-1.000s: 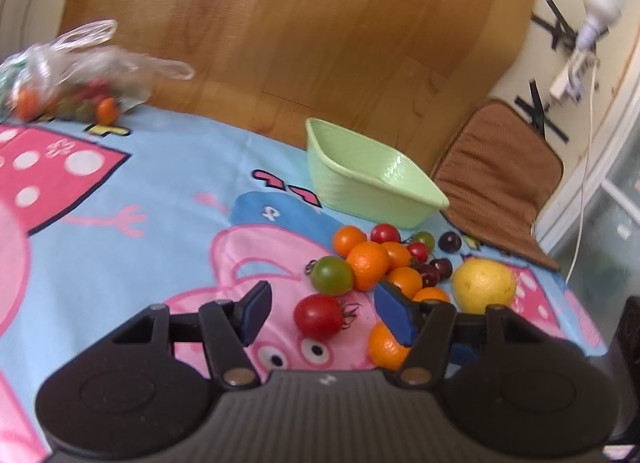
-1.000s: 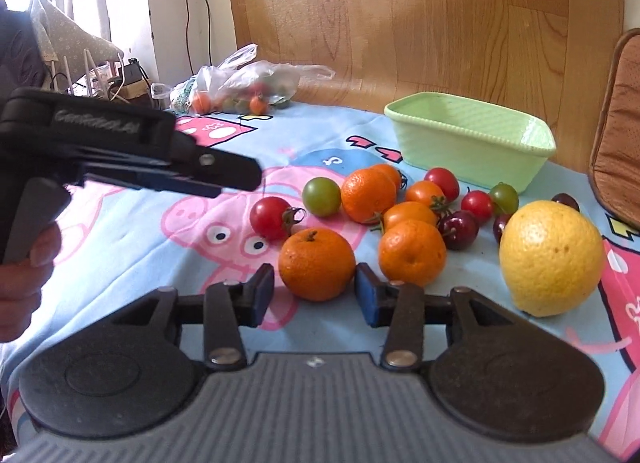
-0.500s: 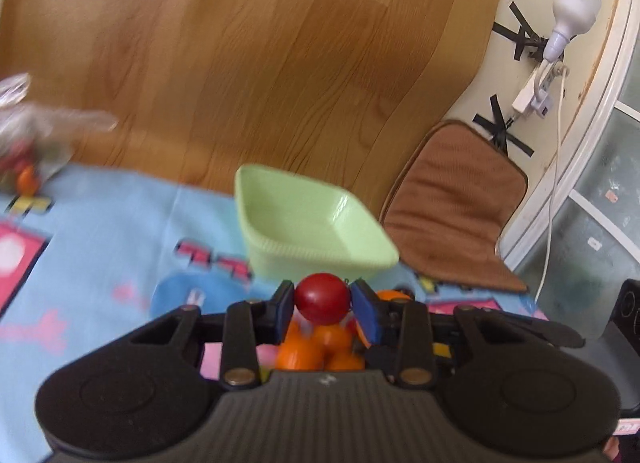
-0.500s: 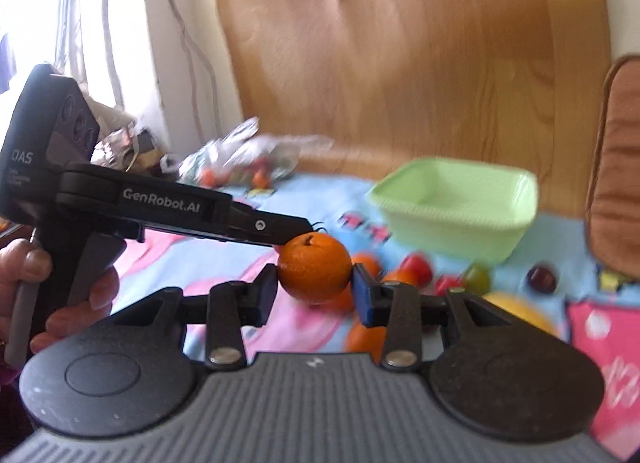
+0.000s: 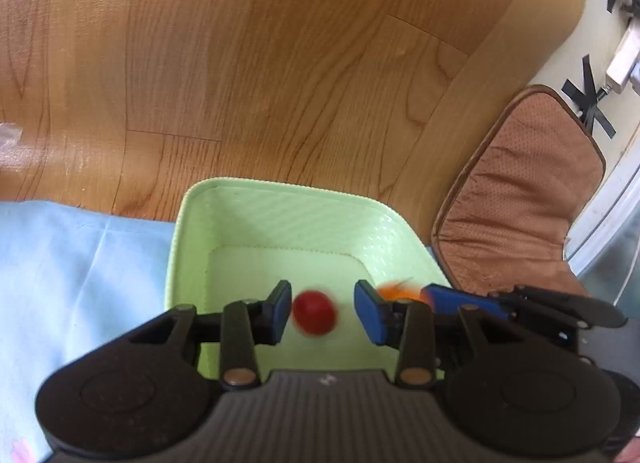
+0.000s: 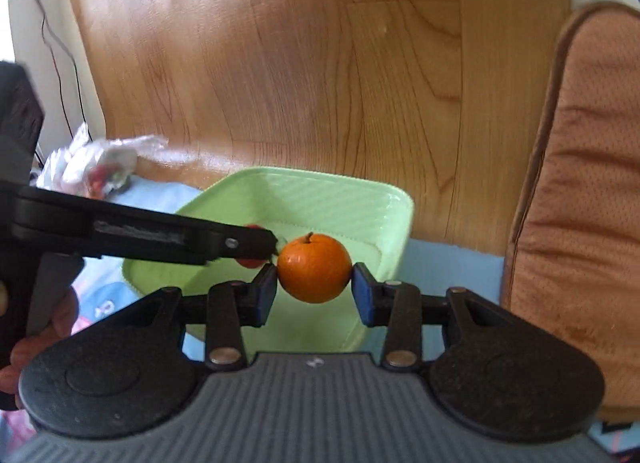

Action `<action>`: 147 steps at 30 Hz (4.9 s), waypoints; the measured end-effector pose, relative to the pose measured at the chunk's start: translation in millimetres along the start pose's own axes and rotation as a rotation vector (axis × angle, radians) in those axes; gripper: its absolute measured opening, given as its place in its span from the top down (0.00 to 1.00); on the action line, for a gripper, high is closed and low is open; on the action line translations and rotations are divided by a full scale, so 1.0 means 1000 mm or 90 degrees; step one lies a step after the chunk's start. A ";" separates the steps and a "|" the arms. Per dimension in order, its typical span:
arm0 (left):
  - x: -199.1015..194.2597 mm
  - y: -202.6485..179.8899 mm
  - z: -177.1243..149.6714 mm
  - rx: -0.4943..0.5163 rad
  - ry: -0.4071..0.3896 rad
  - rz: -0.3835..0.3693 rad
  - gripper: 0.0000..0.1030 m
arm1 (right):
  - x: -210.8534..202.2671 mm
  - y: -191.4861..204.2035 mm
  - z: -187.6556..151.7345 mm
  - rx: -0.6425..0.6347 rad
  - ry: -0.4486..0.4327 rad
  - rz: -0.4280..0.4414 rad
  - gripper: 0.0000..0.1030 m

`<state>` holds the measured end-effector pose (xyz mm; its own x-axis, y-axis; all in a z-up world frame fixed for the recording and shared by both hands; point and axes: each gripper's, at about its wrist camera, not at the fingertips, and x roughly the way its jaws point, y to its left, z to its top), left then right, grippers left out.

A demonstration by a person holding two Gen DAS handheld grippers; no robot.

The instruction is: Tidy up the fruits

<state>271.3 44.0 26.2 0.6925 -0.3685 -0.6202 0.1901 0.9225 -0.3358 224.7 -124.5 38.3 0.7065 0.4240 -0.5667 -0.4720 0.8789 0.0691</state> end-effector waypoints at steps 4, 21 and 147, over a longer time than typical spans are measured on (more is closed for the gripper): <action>-0.026 -0.002 -0.005 0.000 -0.026 -0.008 0.61 | -0.017 -0.006 -0.004 0.005 -0.034 -0.004 0.57; -0.150 0.052 -0.113 -0.045 -0.060 0.021 0.48 | -0.124 0.091 -0.102 -0.035 -0.054 0.110 0.57; -0.183 -0.048 -0.206 0.109 -0.031 -0.002 0.66 | -0.157 0.105 -0.157 -0.113 -0.002 0.119 0.72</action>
<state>-7.9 44.0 10.1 0.7237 -0.3698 -0.5827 0.3053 0.9287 -0.2103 -18.8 -133.0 5.6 0.6001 0.5757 -0.5554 -0.6788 0.7338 0.0273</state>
